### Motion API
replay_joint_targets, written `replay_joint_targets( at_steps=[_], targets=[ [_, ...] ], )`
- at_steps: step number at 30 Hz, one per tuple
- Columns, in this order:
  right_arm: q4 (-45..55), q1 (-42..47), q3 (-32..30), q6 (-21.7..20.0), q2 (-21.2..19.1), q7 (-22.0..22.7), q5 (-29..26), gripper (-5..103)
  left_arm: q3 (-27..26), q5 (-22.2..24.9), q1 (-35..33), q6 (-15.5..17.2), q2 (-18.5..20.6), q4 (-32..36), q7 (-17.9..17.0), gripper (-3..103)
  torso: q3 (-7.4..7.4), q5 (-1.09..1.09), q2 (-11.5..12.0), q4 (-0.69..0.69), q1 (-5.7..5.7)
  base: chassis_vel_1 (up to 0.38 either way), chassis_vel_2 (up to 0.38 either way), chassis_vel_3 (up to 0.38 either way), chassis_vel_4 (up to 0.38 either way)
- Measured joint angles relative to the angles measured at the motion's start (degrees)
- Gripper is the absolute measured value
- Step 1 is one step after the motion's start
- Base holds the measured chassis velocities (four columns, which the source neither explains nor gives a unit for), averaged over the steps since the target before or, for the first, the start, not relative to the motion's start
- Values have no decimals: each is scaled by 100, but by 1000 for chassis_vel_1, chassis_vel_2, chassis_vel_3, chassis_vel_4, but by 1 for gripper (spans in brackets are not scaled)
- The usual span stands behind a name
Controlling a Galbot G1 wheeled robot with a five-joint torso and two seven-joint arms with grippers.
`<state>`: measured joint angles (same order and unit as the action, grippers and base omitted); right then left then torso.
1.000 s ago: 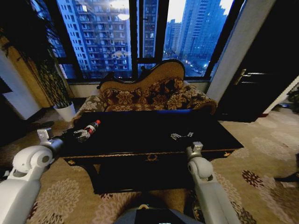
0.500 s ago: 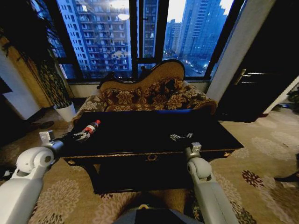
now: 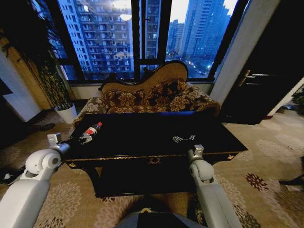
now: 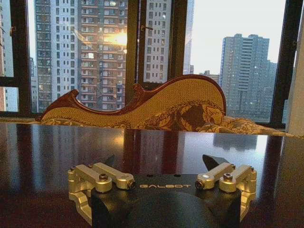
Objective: Move to the front of the table and place the trash on the table into the trash bin.
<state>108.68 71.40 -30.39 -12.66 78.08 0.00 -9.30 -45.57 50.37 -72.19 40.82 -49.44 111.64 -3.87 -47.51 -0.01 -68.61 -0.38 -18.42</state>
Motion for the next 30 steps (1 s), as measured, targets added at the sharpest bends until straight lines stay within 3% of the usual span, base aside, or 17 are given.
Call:
replay_joint_targets(
  at_steps=[2, 6, 7, 12, 20, 23, 24, 27, 28, 30],
  targets=[
    [-9, -6, 1, 2, 0, 0, -1, 100, 12, 1, 2, 0, -8, 1, -30, 97, 0, 0, 0, 0, 0, 0, 0, 0, 0],
    [-17, -15, 9, 3, -6, 0, -2, 100, 20, 10, 3, -1, -30, 9, -66, 76, 0, 0, 0, 0, 0, 0, 0, 0, 0],
    [-17, -15, 9, 3, -6, 0, -2, 100, 20, 10, 3, -1, -30, 9, -66, 76, 0, 0, 0, 0, 0, 0, 0, 0, 0],
    [-16, -26, 5, 4, -37, 0, -21, 100, 12, 19, -3, -9, -45, 16, -65, 55, 0, 1, 0, 0, 0, 0, 0, 0, 0],
    [26, -15, -17, 12, -31, 0, -41, 100, -19, -34, -19, -48, -69, 100, -59, 43, 0, 0, 0, 0, 0, 0, 0, 0, 0],
    [352, 65, 0, 36, -27, 1, -372, 100, -29, -634, -183, -801, -174, 397, -10, 41, 0, 0, 0, 0, -1, 0, 0, 0, 0],
    [352, 65, 0, 36, -27, 1, -372, 100, -29, -634, -183, -801, -174, 397, -10, 41, 0, 0, 0, 0, -1, 0, 0, 0, 0],
    [964, 243, 217, -146, -156, 1, -945, 100, 9, -1275, -398, -1561, -333, 857, 59, 41, 0, -1, 0, 0, 0, 0, 0, 0, 0],
    [964, 243, 217, -146, -156, 1, -945, 100, 9, -1275, -398, -1561, -333, 857, 59, 41, 0, -1, 0, 0, 0, 0, 0, 0, 0],
    [1341, 360, 441, -364, -285, 2, -1446, 100, 32, -1660, -561, -1884, -437, 1224, 79, 41, 0, 0, 0, 0, 0, 0, 0, 0, 0]
  ],
)
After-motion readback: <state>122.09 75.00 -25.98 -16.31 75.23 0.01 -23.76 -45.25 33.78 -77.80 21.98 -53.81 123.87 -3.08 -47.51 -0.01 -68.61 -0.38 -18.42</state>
